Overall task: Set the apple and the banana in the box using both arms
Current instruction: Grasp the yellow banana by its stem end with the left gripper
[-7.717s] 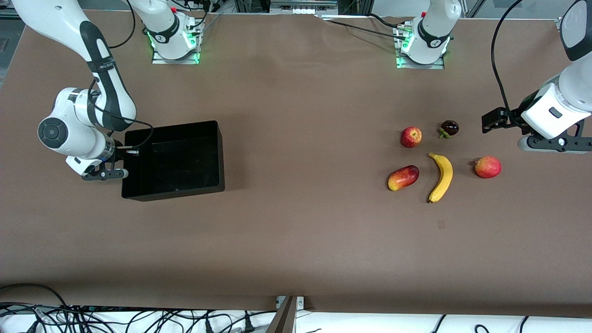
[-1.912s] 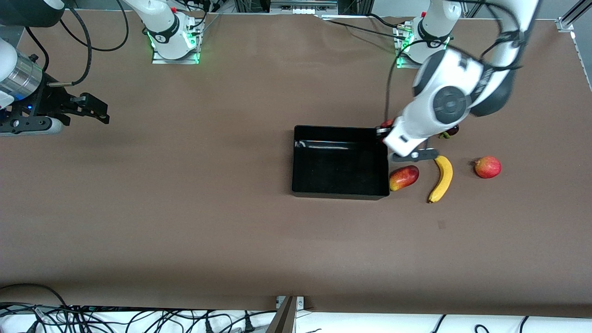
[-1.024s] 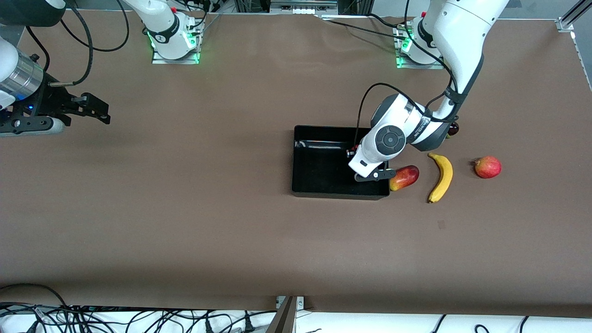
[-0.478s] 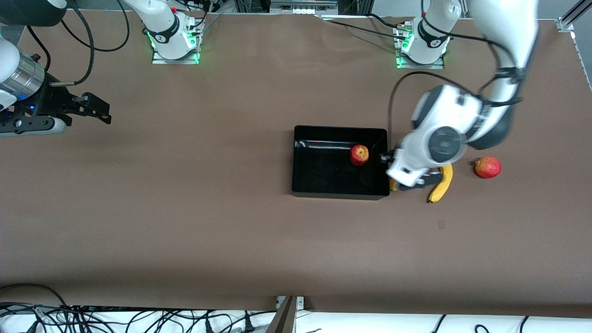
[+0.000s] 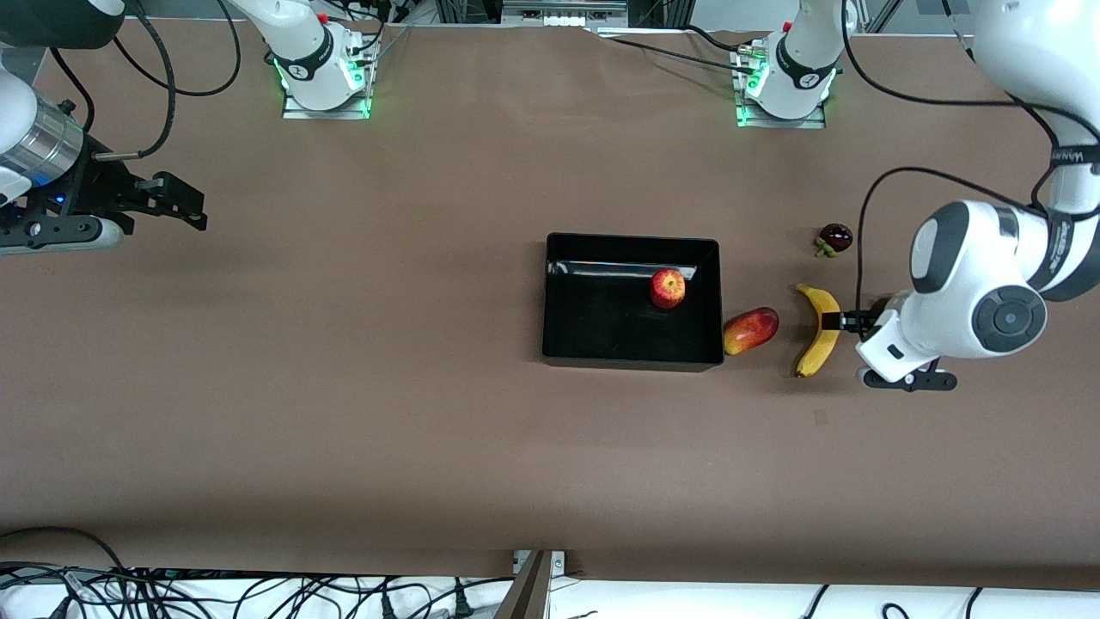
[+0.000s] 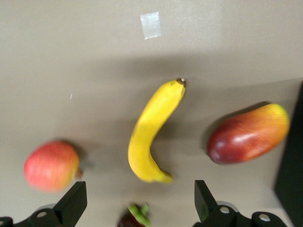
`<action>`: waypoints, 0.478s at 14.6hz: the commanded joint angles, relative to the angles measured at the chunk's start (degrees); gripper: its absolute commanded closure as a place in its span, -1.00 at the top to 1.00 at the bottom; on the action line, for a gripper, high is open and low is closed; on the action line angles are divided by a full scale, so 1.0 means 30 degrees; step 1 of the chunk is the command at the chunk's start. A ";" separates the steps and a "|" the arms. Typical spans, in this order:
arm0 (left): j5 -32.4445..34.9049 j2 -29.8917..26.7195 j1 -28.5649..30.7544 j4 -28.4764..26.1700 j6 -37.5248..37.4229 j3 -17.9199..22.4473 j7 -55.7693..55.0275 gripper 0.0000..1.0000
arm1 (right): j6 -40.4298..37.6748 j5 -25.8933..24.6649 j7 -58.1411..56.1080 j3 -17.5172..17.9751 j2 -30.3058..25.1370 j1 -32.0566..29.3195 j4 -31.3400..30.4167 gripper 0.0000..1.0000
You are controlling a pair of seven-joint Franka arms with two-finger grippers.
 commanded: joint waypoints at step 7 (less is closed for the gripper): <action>0.3559 0.0482 0.1124 -0.6522 0.9300 -0.0240 0.2914 -0.24 | -0.0006 -0.0129 0.0048 0.0251 0.0092 -0.0225 0.0333 1.00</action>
